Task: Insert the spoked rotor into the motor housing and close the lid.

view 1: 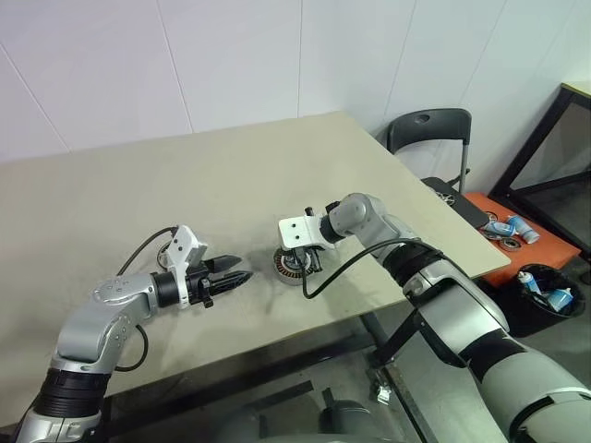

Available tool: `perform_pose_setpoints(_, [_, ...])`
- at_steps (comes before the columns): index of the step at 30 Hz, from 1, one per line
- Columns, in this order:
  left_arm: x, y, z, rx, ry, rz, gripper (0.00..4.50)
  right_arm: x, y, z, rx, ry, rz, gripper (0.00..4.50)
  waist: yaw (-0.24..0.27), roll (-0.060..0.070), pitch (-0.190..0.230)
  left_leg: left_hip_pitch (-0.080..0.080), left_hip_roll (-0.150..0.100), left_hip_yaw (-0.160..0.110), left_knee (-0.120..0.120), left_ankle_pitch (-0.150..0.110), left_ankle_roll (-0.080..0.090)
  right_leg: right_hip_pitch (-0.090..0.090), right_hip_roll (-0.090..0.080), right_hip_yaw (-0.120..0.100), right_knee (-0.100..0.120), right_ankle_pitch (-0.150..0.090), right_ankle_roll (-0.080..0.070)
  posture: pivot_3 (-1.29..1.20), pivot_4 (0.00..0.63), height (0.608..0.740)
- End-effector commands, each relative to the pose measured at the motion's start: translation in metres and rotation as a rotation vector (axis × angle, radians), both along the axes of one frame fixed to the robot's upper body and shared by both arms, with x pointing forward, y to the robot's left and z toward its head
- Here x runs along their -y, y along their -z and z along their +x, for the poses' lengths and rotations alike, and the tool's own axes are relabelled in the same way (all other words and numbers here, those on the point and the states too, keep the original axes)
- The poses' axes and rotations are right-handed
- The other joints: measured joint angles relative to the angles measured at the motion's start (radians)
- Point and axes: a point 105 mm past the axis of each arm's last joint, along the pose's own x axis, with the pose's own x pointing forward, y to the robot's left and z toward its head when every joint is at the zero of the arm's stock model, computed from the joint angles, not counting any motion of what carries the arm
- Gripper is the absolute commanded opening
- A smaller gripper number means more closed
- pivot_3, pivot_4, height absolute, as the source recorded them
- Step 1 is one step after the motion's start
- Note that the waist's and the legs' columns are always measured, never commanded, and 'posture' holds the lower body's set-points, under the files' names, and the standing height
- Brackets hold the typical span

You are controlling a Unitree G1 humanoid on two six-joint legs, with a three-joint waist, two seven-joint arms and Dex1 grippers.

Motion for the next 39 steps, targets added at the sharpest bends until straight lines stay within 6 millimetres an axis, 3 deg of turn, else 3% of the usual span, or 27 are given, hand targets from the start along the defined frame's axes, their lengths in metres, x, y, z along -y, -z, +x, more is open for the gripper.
perform_pose_setpoints(1, [0.004,-0.007,0.000,0.037,0.013,-0.001,2.41,0.005,-0.008,0.007,0.055,-0.005,-0.017,0.03,-0.001,0.000,0.000,0.000,0.000,0.000,0.000,0.000,0.000,0.000,0.000,0.000,0.000,0.000,0.000,0.00,0.000,0.740])
perform_pose_setpoints(17, [0.003,-0.003,0.000,0.031,-0.008,0.001,2.41,-0.006,-0.009,0.003,0.049,-0.030,0.012,0.03,0.000,0.000,0.000,0.001,0.000,0.000,0.000,0.000,0.000,0.001,0.001,0.000,0.000,0.001,0.002,0.00,0.000,0.740])
perform_pose_setpoints(29, [0.001,-0.002,0.002,0.032,-0.012,0.005,2.41,0.005,-0.001,0.002,0.041,-0.025,-0.024,0.03,-0.001,0.000,0.000,0.001,0.000,0.000,0.000,0.000,0.000,0.001,0.000,0.000,0.000,0.000,0.000,0.00,0.000,0.740])
perform_pose_setpoints(39, [-0.001,-0.001,0.005,0.038,-0.021,0.011,2.41,0.004,0.009,-0.021,0.008,-0.118,-0.046,0.03,0.000,0.000,0.000,0.002,0.000,0.000,0.000,0.000,0.000,0.002,0.001,0.000,0.000,0.001,0.001,0.00,0.000,0.740])
